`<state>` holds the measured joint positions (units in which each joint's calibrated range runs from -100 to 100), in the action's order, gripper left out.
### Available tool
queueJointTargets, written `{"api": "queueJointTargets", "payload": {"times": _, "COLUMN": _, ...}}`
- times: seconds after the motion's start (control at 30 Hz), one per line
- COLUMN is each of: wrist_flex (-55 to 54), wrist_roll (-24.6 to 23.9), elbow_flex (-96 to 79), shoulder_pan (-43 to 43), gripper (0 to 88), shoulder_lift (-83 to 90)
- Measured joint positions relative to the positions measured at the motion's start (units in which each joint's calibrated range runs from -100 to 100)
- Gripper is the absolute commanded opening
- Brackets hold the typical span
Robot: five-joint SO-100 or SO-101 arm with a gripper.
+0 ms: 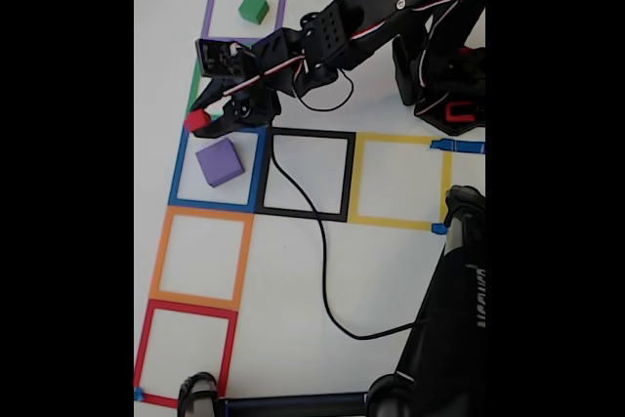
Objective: Tower of hanoi
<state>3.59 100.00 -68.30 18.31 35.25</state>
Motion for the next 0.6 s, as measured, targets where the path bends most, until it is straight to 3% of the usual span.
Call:
{"api": "queueJointTargets", "payload": {"times": 0.13, "wrist_flex": 19.43, "wrist_roll": 0.0, "elbow_flex": 4.07, "shoulder_pan": -4.92, "gripper": 1.5, "shoulder_lift": 12.07}}
{"api": "queueJointTargets", "payload": {"times": 0.37, "wrist_flex": 55.86, "wrist_roll": 0.0, "elbow_flex": 28.24, "shoulder_pan": -13.34, "gripper": 1.2, "shoulder_lift": 19.08}}
{"api": "queueJointTargets", "payload": {"times": 0.6, "wrist_flex": 78.27, "wrist_roll": 0.0, "elbow_flex": 52.32, "shoulder_pan": -21.65, "gripper": 1.1, "shoulder_lift": 18.91}}
